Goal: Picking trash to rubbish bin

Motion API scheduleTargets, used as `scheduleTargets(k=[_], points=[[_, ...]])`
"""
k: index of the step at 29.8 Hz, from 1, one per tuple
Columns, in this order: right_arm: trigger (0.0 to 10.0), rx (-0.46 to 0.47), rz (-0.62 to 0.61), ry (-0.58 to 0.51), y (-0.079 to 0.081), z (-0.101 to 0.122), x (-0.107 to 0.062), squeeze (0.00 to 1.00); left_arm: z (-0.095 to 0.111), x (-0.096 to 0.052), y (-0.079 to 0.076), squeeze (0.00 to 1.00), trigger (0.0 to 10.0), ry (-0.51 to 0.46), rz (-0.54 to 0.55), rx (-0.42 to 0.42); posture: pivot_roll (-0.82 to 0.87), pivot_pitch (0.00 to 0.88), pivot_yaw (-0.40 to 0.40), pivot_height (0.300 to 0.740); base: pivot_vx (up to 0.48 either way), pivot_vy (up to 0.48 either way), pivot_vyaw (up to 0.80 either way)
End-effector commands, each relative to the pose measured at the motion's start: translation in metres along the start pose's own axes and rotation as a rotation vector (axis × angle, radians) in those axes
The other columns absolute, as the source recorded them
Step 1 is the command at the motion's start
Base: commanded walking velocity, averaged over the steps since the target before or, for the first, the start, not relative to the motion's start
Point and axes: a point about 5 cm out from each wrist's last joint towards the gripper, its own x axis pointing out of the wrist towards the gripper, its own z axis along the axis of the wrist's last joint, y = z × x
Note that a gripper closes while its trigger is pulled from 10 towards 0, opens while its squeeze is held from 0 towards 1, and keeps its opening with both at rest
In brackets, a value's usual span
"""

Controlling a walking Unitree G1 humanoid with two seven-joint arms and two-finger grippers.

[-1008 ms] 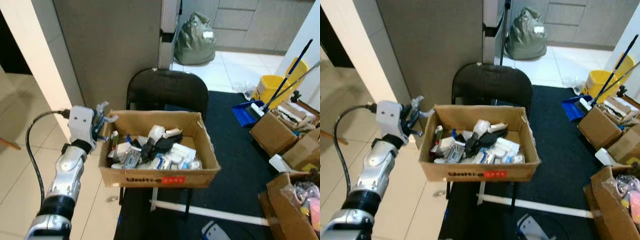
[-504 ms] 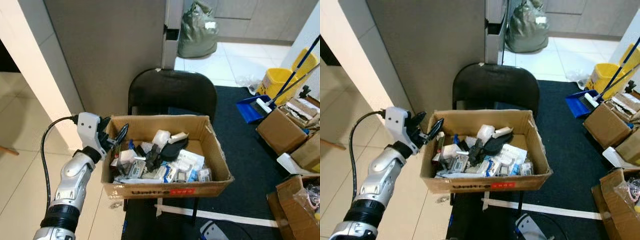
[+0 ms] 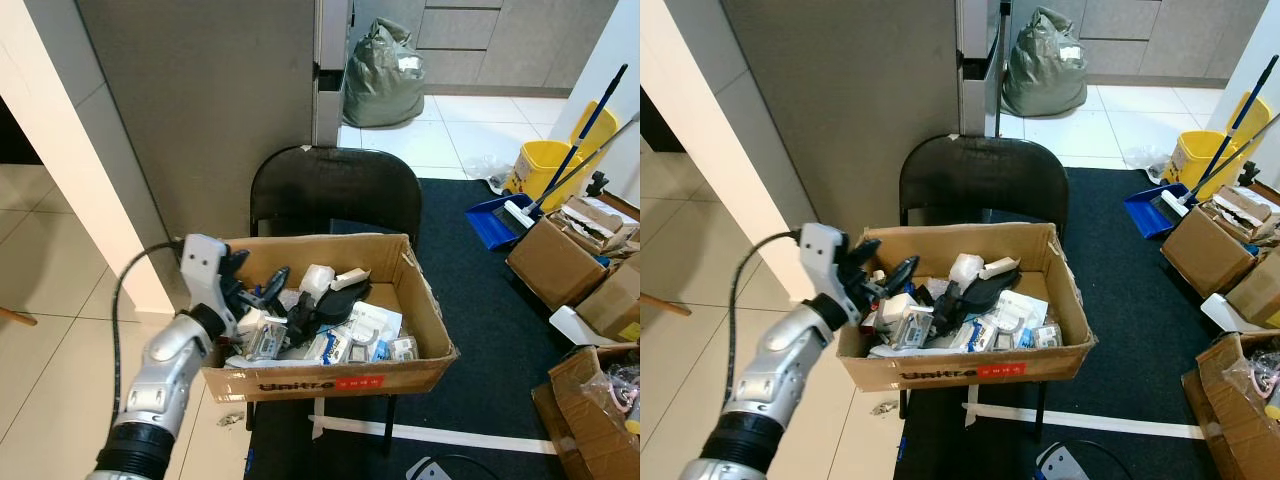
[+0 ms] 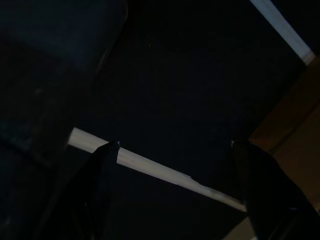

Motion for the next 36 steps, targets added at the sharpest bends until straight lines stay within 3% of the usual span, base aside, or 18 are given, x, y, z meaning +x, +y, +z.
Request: scheduleTargets(k=[1, 4, 6, 7, 9, 10, 11, 15, 17, 19, 20, 21, 22, 23, 31, 34, 35, 36], points=[[10.0, 0.067, -0.006, -0.049, -0.002, 0.009, 0.0, 0.0, -0.005, -0.002, -0.004, 0.0, 10.0, 0.03, -0.01, -0.012, 0.05, 0.061, 0.056, 0.74, -0.345, 0.0, 0.0], [10.0, 0.199, -0.057, -0.146, -0.025, 0.029, -0.003, 0.0, -0.011, -0.005, -0.006, 0.0, 10.0, 0.064, -0.012, -0.013, 0.05, 0.066, 0.057, 0.74, -0.368, 0.0, 0.0], [10.0, 0.234, -0.068, -0.176, -0.031, 0.036, -0.005, 0.0, -0.012, -0.006, -0.007, 0.0, 10.0, 0.069, -0.012, -0.016, 0.05, 0.069, 0.06, 0.74, -0.386, 0.0, 0.0], [10.0, 0.297, -0.097, -0.277, -0.049, 0.064, -0.011, 0.0, -0.014, -0.007, -0.008, 0.0, 10.0, 0.077, -0.018, -0.023, 0.04, 0.072, 0.063, 0.74, -0.435, 0.0, 0.0], [10.0, 0.409, -0.163, -0.598, -0.101, 0.149, -0.047, 0.0, -0.019, -0.01, -0.012, 0.0, 10.0, 0.1, -0.031, -0.025, 0.04, 0.075, 0.068, 0.74, -0.446, 0.0, 0.0], [10.0, 0.409, -0.163, -0.598, -0.101, 0.149, -0.047, 0.0, -0.019, -0.01, -0.012, 0.0, 10.0, 0.1, -0.031, -0.025, 0.04, 0.075, 0.068, 0.74, -0.446, 0.0, 0.0], [10.0, 0.401, -0.185, -0.672, -0.113, 0.167, -0.059, 0.0, -0.021, -0.01, -0.012, 0.0, 10.0, 0.104, -0.033, -0.028, 0.04, 0.076, 0.069, 0.74, -0.446, 0.0, 0.0], [10.0, 0.336, -0.228, -1.079, -0.156, 0.261, -0.146, 0.0, -0.033, -0.011, -0.016, 0.0, 10.0, 0.151, -0.045, -0.04, 0.03, 0.079, 0.067, 0.74, -0.444, 0.0, 0.0], [10.0, 0.339, -0.223, -1.125, -0.16, 0.27, -0.157, 0.0, -0.035, -0.011, -0.017, 0.0, 10.0, 0.159, -0.044, -0.038, 0.03, 0.081, 0.062, 0.74, -0.446, 0.0, 0.0], [10.0, 0.273, -0.17, -1.253, -0.162, 0.297, -0.193, 0.0, -0.041, -0.013, -0.018, 0.0, 10.0, 0.177, -0.037, -0.045, 0.03, 0.084, 0.054, 0.74, -0.442, 0.0, 0.0], [10.0, 0.273, -0.17, -1.253, -0.162, 0.297, -0.193, 0.0, -0.041, -0.013, -0.018, 0.0, 10.0, 0.177, -0.037, -0.045, 0.03, 0.084, 0.054, 0.74, -0.442, 0.0, 0.0], [10.0, 0.206, -0.143, -1.307, -0.16, 0.31, -0.21, 0.0, -0.044, -0.015, -0.018, 0.0, 10.0, 0.184, -0.031, -0.053, 0.03, 0.084, 0.052, 0.74, -0.446, 0.0, 0.0], [10.0, 0.206, -0.143, -1.307, -0.16, 0.31, -0.21, 0.0, -0.044, -0.015, -0.018, 0.0, 10.0, 0.184, -0.031, -0.053, 0.03, 0.084, 0.052, 0.74, -0.446, 0.0, 0.0], [10.0, 0.078, -0.103, -1.382, -0.153, 0.328, -0.239, 0.0, -0.05, -0.02, -0.018, 0.0, 10.0, 0.202, -0.015, -0.062, 0.03, 0.085, 0.044, 0.74, -0.435, 0.0, 0.0], [10.0, -0.177, -0.087, -1.428, -0.146, 0.349, -0.281, 0.0, -0.06, -0.028, -0.017, 0.0, 10.0, 0.227, 0.009, -0.077, 0.04, 0.088, 0.043, 0.74, -0.431, 0.0, 0.0], [10.0, -0.507, -0.064, -1.364, -0.143, 0.354, -0.32, 0.0, -0.06, -0.026, -0.015, 0.0, 10.0, 0.226, 0.021, -0.072, 0.03, 0.095, 0.051, 0.74, 0.0, 0.0, 0.0], [10.0, -0.507, -0.064, -1.364, -0.143, 0.354, -0.32, 0.0, -0.06, -0.026, -0.015, 0.0, 10.0, 0.226, 0.021, -0.072, 0.03, 0.095, 0.051, 0.74, 0.0, 0.0, 0.0], [10.0, -0.697, -0.069, -1.345, -0.141, 0.354, -0.347, 0.0, -0.059, -0.026, -0.013, 0.0, 10.0, 0.224, 0.023, -0.071, 0.02, 0.107, 0.061, 0.74, 0.0, 0.0, 0.0]])
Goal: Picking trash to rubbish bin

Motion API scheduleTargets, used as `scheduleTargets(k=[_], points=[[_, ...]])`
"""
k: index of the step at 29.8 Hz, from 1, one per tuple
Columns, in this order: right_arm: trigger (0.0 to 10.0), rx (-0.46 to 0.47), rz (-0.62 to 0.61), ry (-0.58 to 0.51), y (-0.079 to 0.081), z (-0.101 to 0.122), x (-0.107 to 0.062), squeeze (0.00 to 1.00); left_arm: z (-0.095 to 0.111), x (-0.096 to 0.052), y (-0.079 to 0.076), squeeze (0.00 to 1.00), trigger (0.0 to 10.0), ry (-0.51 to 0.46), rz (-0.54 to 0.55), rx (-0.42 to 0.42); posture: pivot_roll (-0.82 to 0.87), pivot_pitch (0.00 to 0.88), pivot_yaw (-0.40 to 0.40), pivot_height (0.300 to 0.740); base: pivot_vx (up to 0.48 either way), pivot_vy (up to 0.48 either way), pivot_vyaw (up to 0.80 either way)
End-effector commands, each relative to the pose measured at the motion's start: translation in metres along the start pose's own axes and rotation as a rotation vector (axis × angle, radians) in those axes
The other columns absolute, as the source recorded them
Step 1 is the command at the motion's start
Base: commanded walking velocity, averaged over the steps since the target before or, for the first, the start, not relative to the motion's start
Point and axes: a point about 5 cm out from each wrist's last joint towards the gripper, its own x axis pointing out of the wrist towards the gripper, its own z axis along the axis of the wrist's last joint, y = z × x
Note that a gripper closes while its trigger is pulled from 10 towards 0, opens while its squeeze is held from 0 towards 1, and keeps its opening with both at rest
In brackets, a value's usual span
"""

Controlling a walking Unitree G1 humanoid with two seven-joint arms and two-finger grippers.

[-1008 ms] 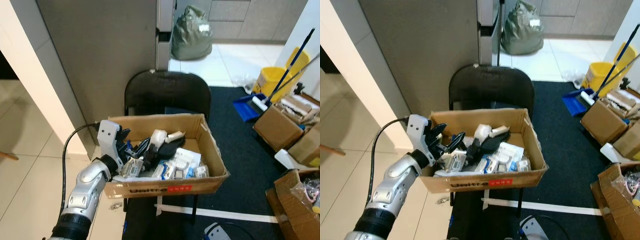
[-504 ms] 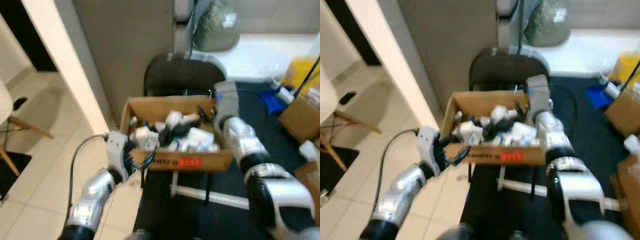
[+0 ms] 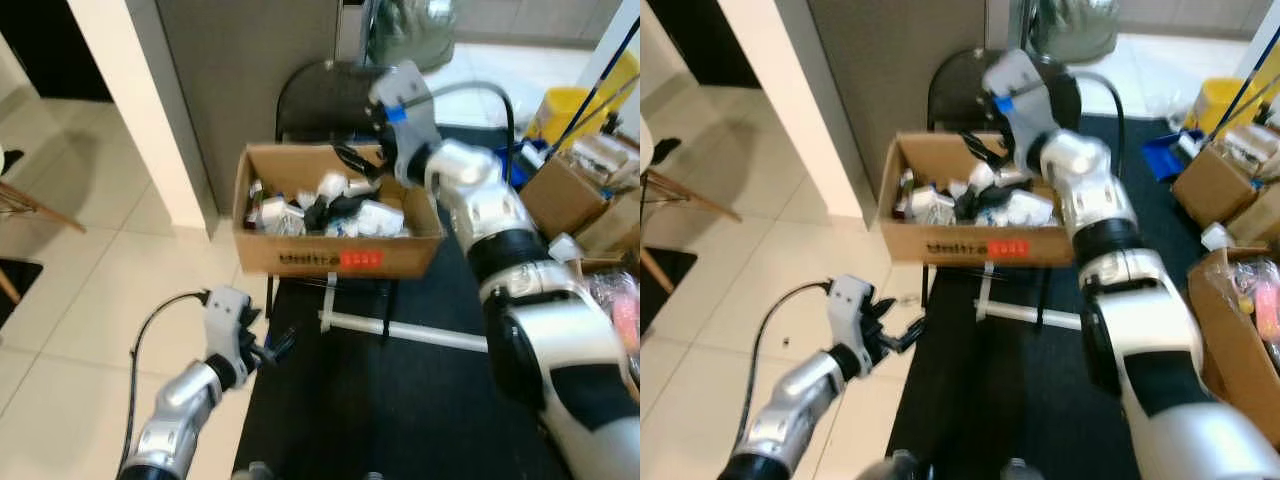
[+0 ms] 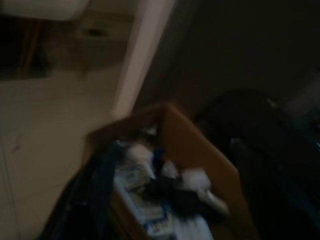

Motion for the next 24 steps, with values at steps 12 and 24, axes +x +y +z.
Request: scheduleTargets(k=[12, 24], points=[[10.0, -0.509, 0.201, -0.162, -0.051, 0.181, -0.051, 0.0, -0.004, -0.012, -0.003, 0.0, 10.0, 0.011, -0.027, 0.035, -0.02, 0.154, 0.062, 0.74, 0.0, 0.0, 0.0], [10.0, -0.574, 0.219, -0.102, -0.052, 0.197, -0.047, 0.0, 0.005, -0.002, -0.014, 0.0, 10.0, -0.027, -0.06, 0.039, -0.04, 0.158, 0.034, 0.74, 0.0, 0.0, 0.0]])
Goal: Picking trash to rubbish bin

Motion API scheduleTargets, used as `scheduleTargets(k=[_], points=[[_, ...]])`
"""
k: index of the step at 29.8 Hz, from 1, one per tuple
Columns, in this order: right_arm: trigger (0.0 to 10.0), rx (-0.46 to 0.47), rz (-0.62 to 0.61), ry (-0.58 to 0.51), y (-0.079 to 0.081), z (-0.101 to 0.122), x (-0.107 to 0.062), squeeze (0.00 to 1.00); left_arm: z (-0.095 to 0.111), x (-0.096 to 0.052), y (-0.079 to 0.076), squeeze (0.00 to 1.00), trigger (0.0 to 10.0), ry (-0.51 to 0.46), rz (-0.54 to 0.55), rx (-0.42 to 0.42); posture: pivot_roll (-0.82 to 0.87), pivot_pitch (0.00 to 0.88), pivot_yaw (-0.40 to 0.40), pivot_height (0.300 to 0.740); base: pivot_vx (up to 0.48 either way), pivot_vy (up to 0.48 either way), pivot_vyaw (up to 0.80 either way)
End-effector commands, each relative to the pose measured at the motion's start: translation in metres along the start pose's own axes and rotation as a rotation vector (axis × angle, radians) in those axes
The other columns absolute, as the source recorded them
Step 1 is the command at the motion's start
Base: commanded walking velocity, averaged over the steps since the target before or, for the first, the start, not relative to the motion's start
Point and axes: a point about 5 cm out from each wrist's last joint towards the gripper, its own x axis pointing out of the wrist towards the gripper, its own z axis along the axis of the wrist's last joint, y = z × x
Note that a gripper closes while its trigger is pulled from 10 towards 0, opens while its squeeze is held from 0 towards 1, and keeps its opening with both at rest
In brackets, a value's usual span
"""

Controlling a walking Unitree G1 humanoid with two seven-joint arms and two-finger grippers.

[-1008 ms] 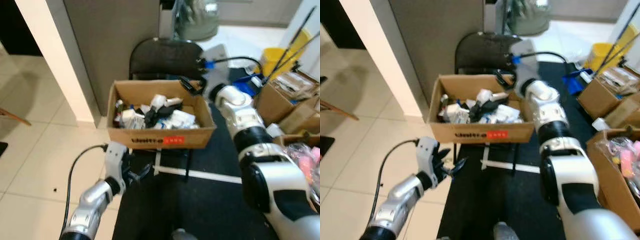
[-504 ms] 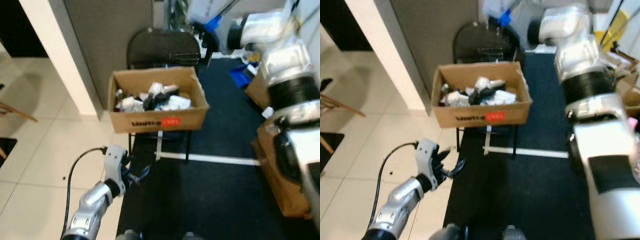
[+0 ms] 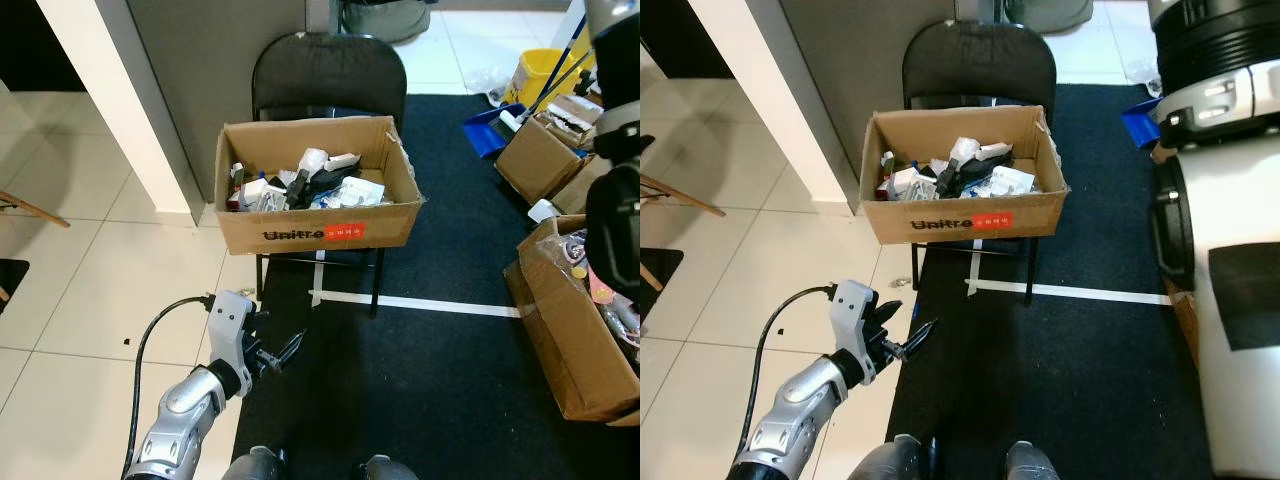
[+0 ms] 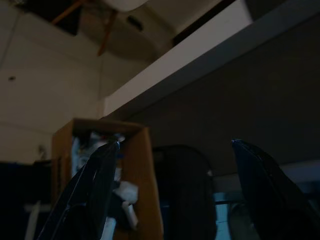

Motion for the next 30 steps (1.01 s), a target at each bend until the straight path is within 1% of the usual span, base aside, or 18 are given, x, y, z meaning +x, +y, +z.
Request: scheduleTargets(k=[1, 4, 6, 10, 12, 13, 14, 16, 18, 20, 22, 24, 25, 26, 27, 28, 29, 30], points=[[10.0, -0.05, -0.002, 0.001, -0.004, 0.01, 0.0, 0.0, -0.003, 0.0, -0.002, 0.0, 10.0, 0.02, -0.005, 0.013, -0.04, 0.153, 0.029, 0.74, 0.0, 0.0, 0.0], [10.0, -0.012, -0.066, -0.088, -0.015, 0.024, -0.007, 0.0, -0.002, -0.001, -0.001, 0.0, 10.0, 0.011, 0.001, 0.009, -0.03, 0.152, 0.026, 0.74, 0.0, 0.0, 0.0], [10.0, -0.04, -0.113, -0.081, -0.023, 0.029, -0.012, 0.0, -0.002, 0.0, -0.001, 0.0, 10.0, 0.014, -0.002, 0.013, -0.03, 0.142, 0.027, 0.74, 0.0, 0.0, 0.0], [10.0, -0.07, -0.104, -0.002, -0.017, 0.017, -0.002, 0.0, -0.001, 0.0, -0.001, 0.0, 10.0, 0.011, -0.005, 0.015, -0.03, 0.138, 0.024, 0.74, 0.0, 0.0, 0.0], [10.0, -0.045, -0.099, -0.044, -0.018, 0.021, -0.004, 0.0, -0.001, 0.0, -0.001, 0.0, 10.0, 0.009, -0.002, 0.016, -0.03, 0.139, 0.026, 0.74, 0.0, 0.0, 0.0], [10.0, 0.025, -0.073, -0.173, -0.021, 0.033, -0.01, 0.0, 0.0, -0.001, 0.0, 0.0, 10.0, 0.008, 0.003, 0.015, -0.03, 0.136, 0.023, 0.74, 0.0, 0.0, 0.0], [10.0, 0.046, -0.059, -0.211, -0.021, 0.037, -0.011, 0.0, 0.0, -0.001, 0.001, 0.0, 10.0, 0.007, 0.004, 0.015, -0.03, 0.136, 0.023, 0.74, 0.0, 0.0, 0.0], [10.0, 0.042, -0.057, -0.203, -0.02, 0.036, -0.01, 0.0, 0.0, -0.001, 0.001, 0.0, 10.0, 0.008, 0.004, 0.015, -0.03, 0.133, 0.025, 0.74, 0.0, 0.0, 0.0], [10.0, 0.0, -0.085, -0.09, -0.017, 0.022, -0.002, 0.0, 0.0, -0.001, 0.001, 0.0, 10.0, 0.009, 0.002, 0.016, -0.04, 0.126, 0.025, 0.74, 0.0, 0.0, 0.0], [10.0, -0.004, -0.105, -0.002, -0.009, 0.003, 0.01, 0.0, -0.002, -0.002, 0.004, 0.0, 10.0, 0.015, 0.008, 0.021, -0.04, 0.117, 0.029, 0.74, 0.0, 0.0, 0.0], [10.0, 0.08, -0.05, -0.051, 0.006, -0.011, 0.023, 0.0, -0.005, -0.004, 0.008, 0.0, 10.0, 0.023, 0.033, 0.008, -0.04, 0.107, 0.035, 0.74, 0.0, 0.0, 0.0], [10.0, 0.08, -0.05, -0.051, 0.006, -0.011, 0.023, 0.0, -0.005, -0.004, 0.008, 0.0, 10.0, 0.023, 0.033, 0.008, -0.04, 0.107, 0.035, 0.74, 0.0, 0.0, 0.0], [10.0, 0.142, -0.037, -0.052, 0.017, -0.024, 0.03, 0.0, -0.007, -0.005, 0.01, 0.0, 10.0, 0.031, 0.047, 0.007, -0.04, 0.101, 0.036, 0.74, 0.0, 0.0, 0.0], [10.0, 0.254, -0.022, -0.046, 0.039, -0.051, 0.04, 0.0, -0.013, -0.006, 0.014, 0.0, 10.0, 0.049, 0.08, -0.001, -0.03, 0.093, 0.037, 0.74, 0.0, 0.0, 0.0], [10.0, 0.326, -0.018, -0.033, 0.055, -0.069, 0.046, 0.0, -0.017, -0.008, 0.017, 0.0, 10.0, 0.062, 0.101, -0.006, -0.02, 0.09, 0.038, 0.74, 0.0, 0.0, 0.0], [10.0, 0.46, 0.009, -0.014, 0.085, -0.098, 0.053, 0.0, -0.024, -0.012, 0.023, 0.0, 10.0, 0.087, 0.144, -0.022, -0.02, 0.082, 0.042, 0.74, 0.0, 0.0, 0.0], [10.0, 0.46, 0.009, -0.014, 0.085, -0.098, 0.053, 0.0, -0.024, -0.012, 0.023, 0.0, 10.0, 0.087, 0.144, -0.022, -0.02, 0.082, 0.042, 0.74, 0.0, 0.0, 0.0], [10.0, 0.588, 0.046, -0.012, 0.117, -0.121, 0.058, 0.0, -0.033, -0.017, 0.03, 0.0, 10.0, 0.12, 0.189, -0.035, -0.02, 0.08, 0.05, 0.74, 0.0, 0.0, 0.0]])
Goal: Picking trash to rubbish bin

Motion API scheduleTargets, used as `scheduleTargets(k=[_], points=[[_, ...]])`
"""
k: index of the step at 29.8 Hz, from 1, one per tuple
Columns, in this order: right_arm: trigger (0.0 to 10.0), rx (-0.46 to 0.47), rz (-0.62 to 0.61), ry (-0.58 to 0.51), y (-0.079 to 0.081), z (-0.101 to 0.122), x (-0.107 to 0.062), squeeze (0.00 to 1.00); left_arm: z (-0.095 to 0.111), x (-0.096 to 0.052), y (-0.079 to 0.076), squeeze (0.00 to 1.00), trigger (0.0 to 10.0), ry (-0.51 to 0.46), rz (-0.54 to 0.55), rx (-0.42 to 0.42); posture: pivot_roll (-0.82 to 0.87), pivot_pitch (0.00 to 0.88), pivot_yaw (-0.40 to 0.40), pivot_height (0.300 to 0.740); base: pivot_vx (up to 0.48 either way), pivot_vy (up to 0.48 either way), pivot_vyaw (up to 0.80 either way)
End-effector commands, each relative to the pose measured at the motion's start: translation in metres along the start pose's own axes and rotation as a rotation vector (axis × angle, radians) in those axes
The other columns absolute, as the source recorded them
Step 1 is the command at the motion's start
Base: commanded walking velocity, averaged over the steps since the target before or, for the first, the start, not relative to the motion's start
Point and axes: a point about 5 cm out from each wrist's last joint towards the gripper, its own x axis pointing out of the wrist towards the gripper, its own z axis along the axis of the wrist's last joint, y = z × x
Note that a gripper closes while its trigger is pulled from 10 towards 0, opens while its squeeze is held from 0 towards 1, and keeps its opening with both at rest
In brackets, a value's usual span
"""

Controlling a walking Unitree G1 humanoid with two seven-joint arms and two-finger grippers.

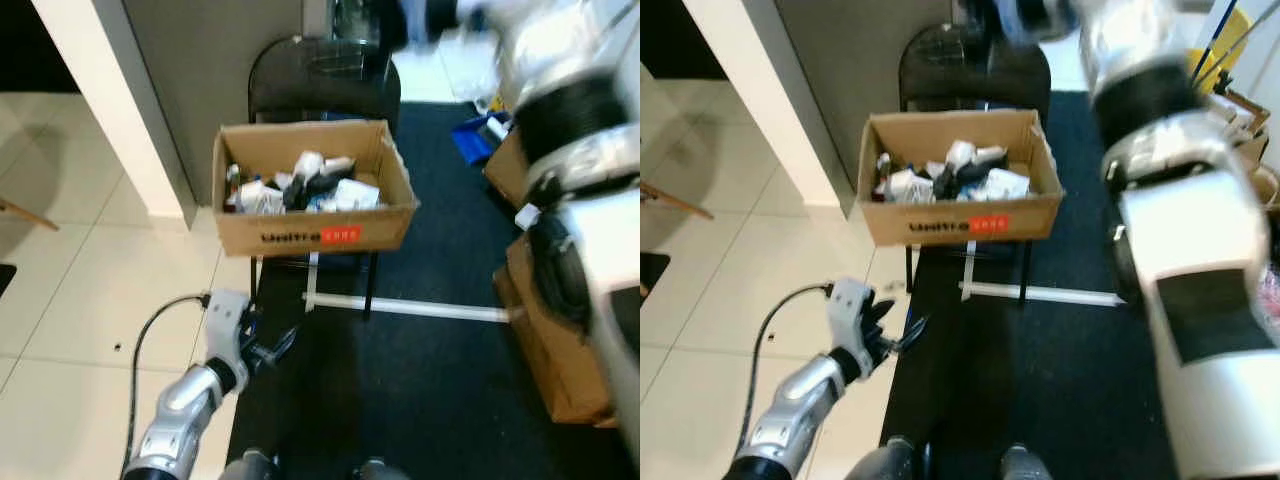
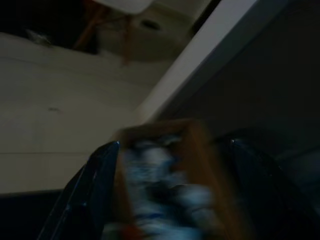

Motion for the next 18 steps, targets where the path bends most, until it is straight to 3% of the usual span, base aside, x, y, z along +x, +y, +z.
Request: scheduleTargets(k=[1, 2, 4, 5, 6, 8, 10, 11, 13, 14, 18], points=[[10.0, 0.226, 0.038, 0.03, 0.027, -0.054, 0.004, 0.0, -0.022, -0.014, 0.017, 0.0, 10.0, 0.088, 0.097, -0.013, -0.01, 0.081, 0.053, 0.74, 0.0, 0.0, 0.0], [10.0, 0.226, 0.038, 0.03, 0.027, -0.054, 0.004, 0.0, -0.022, -0.014, 0.017, 0.0, 10.0, 0.088, 0.097, -0.013, -0.01, 0.081, 0.053, 0.74, 0.0, 0.0, 0.0], [10.0, 0.409, 0.08, 0.086, 0.072, -0.114, 0.006, 0.0, -0.042, -0.031, 0.034, 0.0, 10.0, 0.169, 0.205, -0.043, -0.01, 0.083, 0.056, 0.74, 0.0, 0.0, 0.0], [10.0, 0.456, 0.09, 0.122, 0.091, -0.134, 0.006, 0.0, -0.049, -0.038, 0.04, 0.0, 10.0, 0.198, 0.245, -0.057, -0.01, 0.083, 0.056, 0.74, 0.0, 0.0, 0.0], [10.0, 0.456, 0.09, 0.122, 0.091, -0.134, 0.006, 0.0, -0.049, -0.038, 0.04, 0.0, 10.0, 0.198, 0.245, -0.057, -0.01, 0.083, 0.056, 0.74, 0.0, 0.0, 0.0], [10.0, 0.702, 0.107, 0.219, 0.158, -0.188, 0.002, 0.0, -0.073, -0.063, 0.055, 0.0, 10.0, 0.306, 0.376, -0.092, -0.01, 0.075, 0.061, 0.74, 0.0, 0.0, 0.0], [10.0, 0.854, 0.076, 0.324, 0.213, -0.22, -0.005, 0.0, -0.09, -0.082, 0.06, 0.0, 10.0, 0.394, 0.452, -0.109, -0.01, 0.072, 0.061, 0.74, 0.0, 0.0, 0.0], [10.0, 0.854, 0.076, 0.324, 0.213, -0.22, -0.005, 0.0, -0.09, -0.082, 0.06, 0.0, 10.0, 0.394, 0.452, -0.109, -0.01, 0.072, 0.061, 0.74, 0.0, 0.0, 0.0], [10.0, 0.958, -0.015, 0.458, 0.26, -0.245, -0.018, 0.0, -0.103, -0.098, 0.061, 0.0, 10.0, 0.462, 0.493, -0.12, -0.01, 0.068, 0.061, 0.74, 0.0, 0.0, 0.0], [10.0, 0.958, -0.015, 0.458, 0.26, -0.245, -0.018, 0.0, -0.103, -0.098, 0.061, 0.0, 10.0, 0.462, 0.493, -0.12, -0.01, 0.068, 0.061, 0.74, 0.0, 0.0, 0.0], [10.0, 1.21, -0.398, 0.766, 0.33, -0.282, -0.066, 0.0, -0.125, -0.121, 0.057, 0.0, 10.0, 0.585, 0.546, -0.128, 0.01, 0.053, 0.066, 0.74, 0.0, 0.0, 0.0]])
